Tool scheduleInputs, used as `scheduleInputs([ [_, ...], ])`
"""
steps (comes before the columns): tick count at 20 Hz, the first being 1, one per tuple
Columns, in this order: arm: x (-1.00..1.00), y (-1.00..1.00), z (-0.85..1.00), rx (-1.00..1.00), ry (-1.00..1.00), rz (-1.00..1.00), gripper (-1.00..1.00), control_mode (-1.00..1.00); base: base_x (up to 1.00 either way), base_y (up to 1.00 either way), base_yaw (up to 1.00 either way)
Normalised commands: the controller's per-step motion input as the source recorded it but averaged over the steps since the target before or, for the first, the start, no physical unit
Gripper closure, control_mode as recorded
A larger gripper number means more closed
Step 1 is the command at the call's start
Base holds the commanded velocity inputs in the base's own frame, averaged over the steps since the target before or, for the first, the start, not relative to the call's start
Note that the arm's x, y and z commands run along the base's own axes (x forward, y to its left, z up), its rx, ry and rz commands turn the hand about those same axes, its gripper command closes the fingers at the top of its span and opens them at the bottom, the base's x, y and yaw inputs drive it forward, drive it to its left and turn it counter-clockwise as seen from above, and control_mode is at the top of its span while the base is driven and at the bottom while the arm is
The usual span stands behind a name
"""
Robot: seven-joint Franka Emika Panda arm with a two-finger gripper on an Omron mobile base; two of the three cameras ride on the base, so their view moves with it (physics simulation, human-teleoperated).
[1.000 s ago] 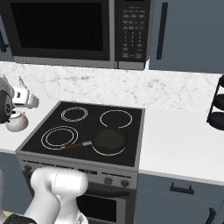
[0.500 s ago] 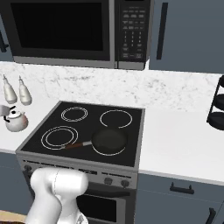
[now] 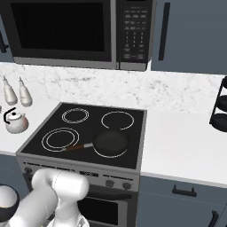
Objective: Pick the kettle from the counter and place it on a stove burner. Then turn the burner on.
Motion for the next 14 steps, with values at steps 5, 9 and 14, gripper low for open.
scheduleInputs([
  [5, 0.37, 0.02, 0.00, 0.00, 0.22, 0.00, -1.00, -1.00, 0.00, 0.00, 0.00],
  [9, 0.00, 0.03, -0.23, -0.03, 0.01, 0.00, -1.00, -1.00, 0.00, 0.00, 0.00],
  [14, 0.07, 0.35, -0.49, -0.03, 0.15, 0.00, -1.00, -1.00, 0.00, 0.00, 0.00],
])
